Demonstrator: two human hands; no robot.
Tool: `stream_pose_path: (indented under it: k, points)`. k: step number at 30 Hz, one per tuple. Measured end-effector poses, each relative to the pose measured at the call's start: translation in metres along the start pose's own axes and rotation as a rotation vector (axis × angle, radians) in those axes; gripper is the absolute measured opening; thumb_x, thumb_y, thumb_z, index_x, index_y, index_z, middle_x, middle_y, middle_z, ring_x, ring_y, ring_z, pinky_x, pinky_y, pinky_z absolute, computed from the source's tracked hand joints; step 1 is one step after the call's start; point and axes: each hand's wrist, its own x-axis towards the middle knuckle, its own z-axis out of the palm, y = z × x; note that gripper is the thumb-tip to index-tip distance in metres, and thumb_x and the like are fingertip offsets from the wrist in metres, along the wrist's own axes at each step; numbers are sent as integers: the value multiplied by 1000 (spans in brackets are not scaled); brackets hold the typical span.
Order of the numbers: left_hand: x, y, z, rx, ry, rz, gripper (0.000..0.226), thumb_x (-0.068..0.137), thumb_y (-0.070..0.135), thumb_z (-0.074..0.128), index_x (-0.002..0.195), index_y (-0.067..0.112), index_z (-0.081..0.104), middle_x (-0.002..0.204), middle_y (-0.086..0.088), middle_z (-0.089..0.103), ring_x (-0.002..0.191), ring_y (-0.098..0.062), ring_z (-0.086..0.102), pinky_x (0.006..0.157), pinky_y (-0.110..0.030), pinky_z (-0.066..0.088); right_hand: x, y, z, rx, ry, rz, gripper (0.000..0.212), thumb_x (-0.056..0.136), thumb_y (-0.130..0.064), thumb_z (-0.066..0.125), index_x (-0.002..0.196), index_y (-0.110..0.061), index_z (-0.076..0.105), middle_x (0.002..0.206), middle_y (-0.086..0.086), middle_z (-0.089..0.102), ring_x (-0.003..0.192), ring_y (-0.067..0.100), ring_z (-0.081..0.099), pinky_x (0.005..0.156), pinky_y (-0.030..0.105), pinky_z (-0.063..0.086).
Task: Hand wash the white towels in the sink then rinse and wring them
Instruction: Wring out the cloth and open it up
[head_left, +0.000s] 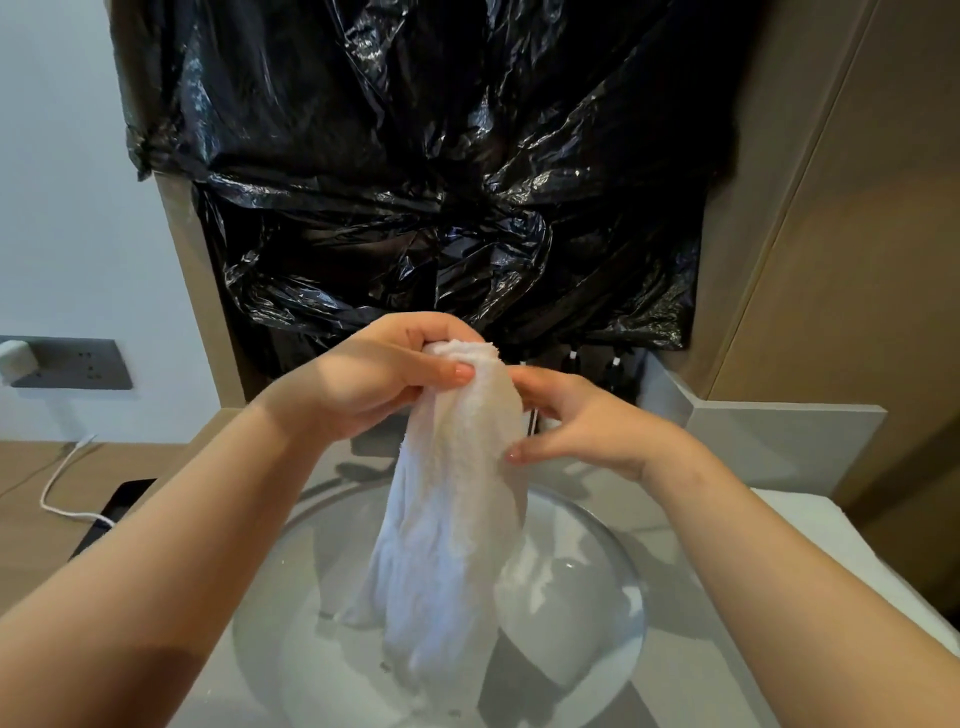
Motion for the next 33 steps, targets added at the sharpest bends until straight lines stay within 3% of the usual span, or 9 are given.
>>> stream_pose_path:
  k: [4,8,10,13,18,22,26,30,33]
  points:
    - [6,5,-5,-38,-4,64,21,70,5,60,71,21,74,71,0,69,64,-11,67,54,-19,52,-14,-6,-9,-91,75,49,39,73,-14,81,96,-38,60,97,-11,65,88,-1,59,77,9,45]
    - [15,8,-3,-93,-19,152,21,70,4,58,72,20,73,73,-1,69,66,-12,67,55,-21,52,-29,8,-21,-277,138,174,27,72,-31,81,84,-17,62,98,4,54,90,16,51,76,20,38]
    - [19,13,-2,-78,-40,173,21,71,5,59,71,21,73,73,0,70,67,-12,67,55,-21,52,-41,11,-28,-164,199,217,30,73,-18,81,76,-7,53,82,6,54,74,16,50,67,23,39]
    - [24,19,-1,-61,-60,191,18,72,8,60,76,21,72,77,0,70,72,-13,68,60,-23,55,-58,4,-38,40,368,212,32,76,3,72,71,-12,44,68,6,51,60,14,54,54,22,45]
    - [43,28,4,168,129,228,16,90,6,58,89,21,63,79,6,66,70,-4,64,62,-17,51,-69,-15,-53,207,721,127,38,78,1,72,103,-25,61,91,-1,63,79,12,61,66,26,50]
    - [55,20,9,561,190,266,17,92,19,58,88,35,62,82,10,65,78,-5,60,69,-24,45,-81,-28,-54,53,880,153,23,74,-2,75,79,-23,68,84,-3,67,80,13,61,80,37,52]
    - [68,33,26,619,237,414,15,92,23,60,91,39,60,82,17,60,76,0,56,66,-16,44,-102,-41,-68,112,1053,121,21,79,-2,71,81,-22,66,83,-5,65,80,9,60,83,35,52]
    - [89,49,51,655,284,510,16,94,20,56,104,28,65,83,19,57,82,-11,57,78,-36,55,-117,-50,-91,127,1158,107,18,83,-8,69,88,-25,66,93,-6,66,94,15,63,87,35,56]
    - [107,57,73,617,314,598,19,95,16,53,108,23,65,84,18,56,72,-6,54,69,-36,55,-127,-50,-110,160,1251,97,16,84,-11,69,93,-25,67,98,-6,65,97,16,63,88,37,56]
